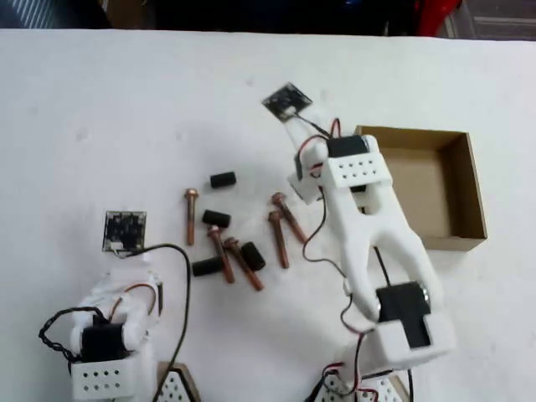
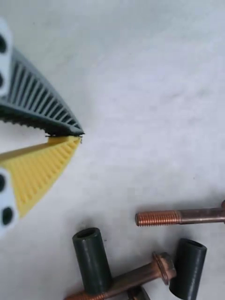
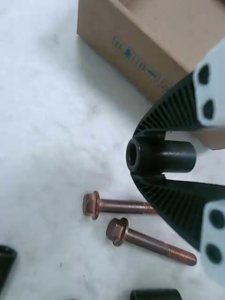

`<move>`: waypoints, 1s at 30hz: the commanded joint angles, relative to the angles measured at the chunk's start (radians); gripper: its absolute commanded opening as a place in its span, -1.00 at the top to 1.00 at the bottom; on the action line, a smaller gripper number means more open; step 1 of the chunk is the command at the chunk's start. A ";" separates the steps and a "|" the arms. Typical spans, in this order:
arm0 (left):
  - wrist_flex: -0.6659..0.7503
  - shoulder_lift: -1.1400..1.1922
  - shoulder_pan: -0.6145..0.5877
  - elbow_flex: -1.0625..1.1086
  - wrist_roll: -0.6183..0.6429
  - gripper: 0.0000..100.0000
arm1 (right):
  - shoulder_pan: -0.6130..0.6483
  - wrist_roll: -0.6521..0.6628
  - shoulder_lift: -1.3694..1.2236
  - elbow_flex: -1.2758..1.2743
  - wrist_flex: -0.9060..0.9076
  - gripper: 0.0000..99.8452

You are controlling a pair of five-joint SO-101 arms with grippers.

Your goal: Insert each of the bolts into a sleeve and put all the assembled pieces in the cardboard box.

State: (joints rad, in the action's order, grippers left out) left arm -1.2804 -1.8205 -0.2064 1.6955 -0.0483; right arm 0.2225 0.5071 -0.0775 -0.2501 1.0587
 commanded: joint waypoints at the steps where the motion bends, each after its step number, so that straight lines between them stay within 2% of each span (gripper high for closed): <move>1: -0.002 -0.007 -0.012 -0.002 0.002 0.95 | -0.038 -0.005 -0.048 0.005 -0.065 0.97; 16: -0.002 -0.007 -0.012 -0.002 0.002 0.95 | -0.030 -0.003 -0.226 0.005 -0.130 0.96; 21: -0.002 -0.007 -0.012 -0.002 0.002 0.95 | -0.030 -0.003 -0.225 0.005 -0.120 0.74; 23: -0.002 -0.007 -0.012 -0.002 0.002 0.95 | -0.030 -0.003 -0.223 0.006 -0.105 0.68; 30: -0.002 -0.007 -0.012 -0.002 0.002 0.95 | -0.030 -0.002 -0.232 0.103 0.041 0.68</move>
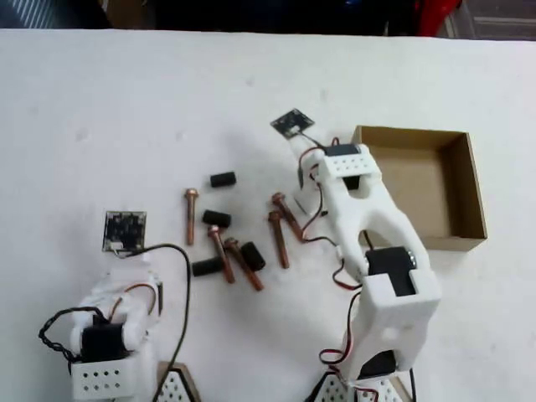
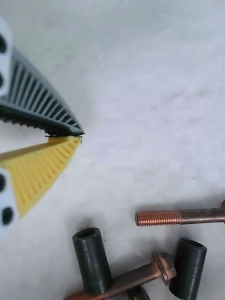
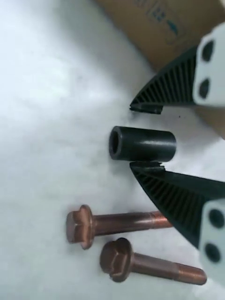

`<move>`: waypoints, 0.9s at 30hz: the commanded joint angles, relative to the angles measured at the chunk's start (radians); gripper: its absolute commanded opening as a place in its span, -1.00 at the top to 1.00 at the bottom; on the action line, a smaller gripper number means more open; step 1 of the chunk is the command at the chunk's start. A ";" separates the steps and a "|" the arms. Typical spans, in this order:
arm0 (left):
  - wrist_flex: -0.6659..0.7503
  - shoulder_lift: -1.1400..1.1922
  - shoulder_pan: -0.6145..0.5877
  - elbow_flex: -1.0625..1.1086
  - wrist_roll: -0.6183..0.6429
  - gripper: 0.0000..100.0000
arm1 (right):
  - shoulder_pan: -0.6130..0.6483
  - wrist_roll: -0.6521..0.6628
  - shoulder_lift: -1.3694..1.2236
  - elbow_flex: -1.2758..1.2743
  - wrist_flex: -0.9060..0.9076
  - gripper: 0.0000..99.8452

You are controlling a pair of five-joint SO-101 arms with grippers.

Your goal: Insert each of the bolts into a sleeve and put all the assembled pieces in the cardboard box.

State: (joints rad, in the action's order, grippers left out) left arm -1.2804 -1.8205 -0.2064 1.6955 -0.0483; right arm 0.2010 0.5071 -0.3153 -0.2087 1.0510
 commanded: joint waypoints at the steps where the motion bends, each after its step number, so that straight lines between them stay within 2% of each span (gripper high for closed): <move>1: -0.002 -0.007 -0.012 -0.002 0.002 0.95 | -0.008 -0.002 0.004 0.063 0.050 0.68; 14: -0.002 -0.007 -0.012 -0.002 0.002 0.95 | 0.038 0.000 -0.096 0.075 -0.010 0.68; 19: -0.002 -0.007 -0.012 -0.002 0.002 0.95 | 0.027 0.044 -0.122 0.127 -0.004 0.69; 25: -0.002 -0.007 -0.012 -0.002 0.002 0.95 | 0.027 0.051 -0.116 0.133 -0.008 0.98; 27: -0.002 -0.007 -0.012 -0.002 0.002 0.95 | 0.027 0.048 -0.110 0.133 -0.004 0.94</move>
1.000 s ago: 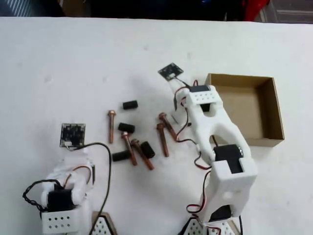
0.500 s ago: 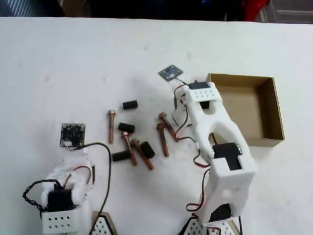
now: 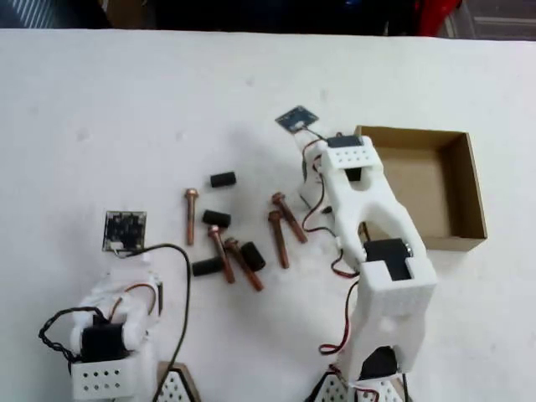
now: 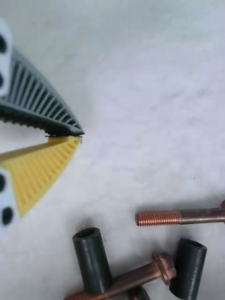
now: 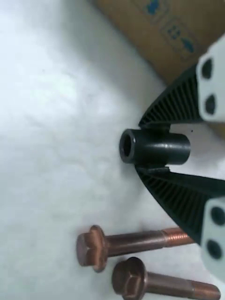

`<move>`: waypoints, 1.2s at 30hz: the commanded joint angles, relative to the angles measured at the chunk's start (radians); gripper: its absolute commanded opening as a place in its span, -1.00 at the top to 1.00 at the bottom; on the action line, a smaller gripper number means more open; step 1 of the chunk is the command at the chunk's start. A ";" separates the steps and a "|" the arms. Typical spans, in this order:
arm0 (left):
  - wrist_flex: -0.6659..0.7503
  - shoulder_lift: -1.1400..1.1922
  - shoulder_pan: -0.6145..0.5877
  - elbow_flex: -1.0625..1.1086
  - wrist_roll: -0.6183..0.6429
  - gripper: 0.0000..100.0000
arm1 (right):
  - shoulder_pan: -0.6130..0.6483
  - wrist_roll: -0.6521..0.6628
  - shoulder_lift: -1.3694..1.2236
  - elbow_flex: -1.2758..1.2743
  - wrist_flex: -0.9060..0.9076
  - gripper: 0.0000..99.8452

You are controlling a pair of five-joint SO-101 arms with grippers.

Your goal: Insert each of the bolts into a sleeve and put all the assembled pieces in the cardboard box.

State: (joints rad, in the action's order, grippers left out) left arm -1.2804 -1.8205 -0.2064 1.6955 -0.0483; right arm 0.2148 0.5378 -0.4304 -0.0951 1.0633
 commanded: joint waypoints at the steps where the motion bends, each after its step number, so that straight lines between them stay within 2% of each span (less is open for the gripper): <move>1: -0.002 -0.007 -0.012 -0.002 0.002 0.95 | 0.012 0.015 0.018 0.020 -0.015 0.97; 12: 0.052 -0.007 -0.012 -0.002 0.002 0.95 | 0.016 0.014 0.366 0.014 0.156 0.97; 19: 0.078 -0.007 -0.012 -0.003 -0.008 0.95 | 0.016 0.012 0.624 0.012 0.348 0.97; 26: 0.117 -0.007 -0.012 -0.003 -0.399 0.95 | 0.016 0.012 0.862 -0.078 0.424 0.97; 31: 0.176 -0.007 -0.012 -0.003 -0.419 0.95 | 0.016 0.012 1.058 -0.230 0.406 0.97; 36: 0.173 -0.007 -0.005 -0.011 -0.425 0.95 | 0.016 0.014 1.251 -0.433 0.323 0.97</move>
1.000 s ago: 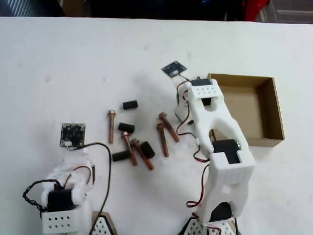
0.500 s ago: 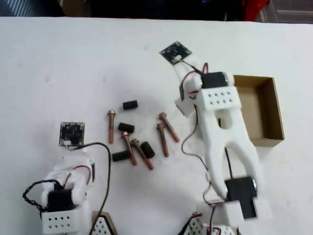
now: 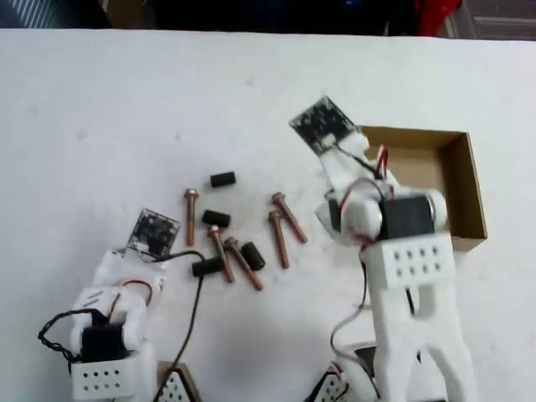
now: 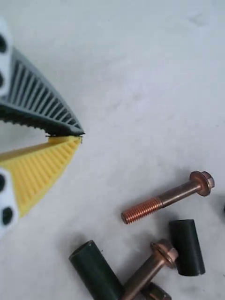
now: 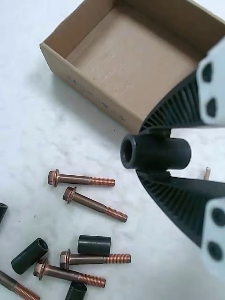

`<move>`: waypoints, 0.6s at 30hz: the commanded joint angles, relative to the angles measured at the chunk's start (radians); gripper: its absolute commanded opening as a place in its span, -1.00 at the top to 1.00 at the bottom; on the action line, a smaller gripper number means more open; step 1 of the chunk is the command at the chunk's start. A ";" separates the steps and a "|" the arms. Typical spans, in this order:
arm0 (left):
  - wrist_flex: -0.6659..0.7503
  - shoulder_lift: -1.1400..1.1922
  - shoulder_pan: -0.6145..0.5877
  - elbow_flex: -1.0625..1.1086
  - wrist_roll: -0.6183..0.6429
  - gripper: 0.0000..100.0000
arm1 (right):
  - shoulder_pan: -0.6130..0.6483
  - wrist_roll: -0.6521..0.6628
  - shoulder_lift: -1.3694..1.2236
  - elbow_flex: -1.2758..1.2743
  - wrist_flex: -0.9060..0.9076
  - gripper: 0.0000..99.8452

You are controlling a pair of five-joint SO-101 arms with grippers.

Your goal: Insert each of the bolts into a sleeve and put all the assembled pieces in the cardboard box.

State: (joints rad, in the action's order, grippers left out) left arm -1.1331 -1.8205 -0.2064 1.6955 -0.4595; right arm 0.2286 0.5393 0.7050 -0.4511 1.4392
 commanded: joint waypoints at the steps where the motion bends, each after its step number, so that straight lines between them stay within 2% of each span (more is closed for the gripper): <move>1: 0.020 -0.007 -0.005 -0.025 -0.014 0.95 | 0.002 0.012 0.151 -0.127 -0.076 0.97; 7: -0.060 -0.005 -0.005 -0.184 -0.014 0.95 | 0.002 0.012 0.318 -0.405 -0.252 0.97; 12: -0.100 -0.004 -0.005 -0.296 -0.015 0.95 | 0.002 0.009 0.374 -0.542 -0.364 0.97; 18: -0.152 -0.004 -0.005 -0.397 -0.064 0.95 | 0.002 -0.069 0.400 -0.667 -0.493 0.97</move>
State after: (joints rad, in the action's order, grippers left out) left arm -1.2313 -1.8205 -0.2064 1.4009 -0.4872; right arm 0.2271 0.4933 1.0779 -1.0971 1.0173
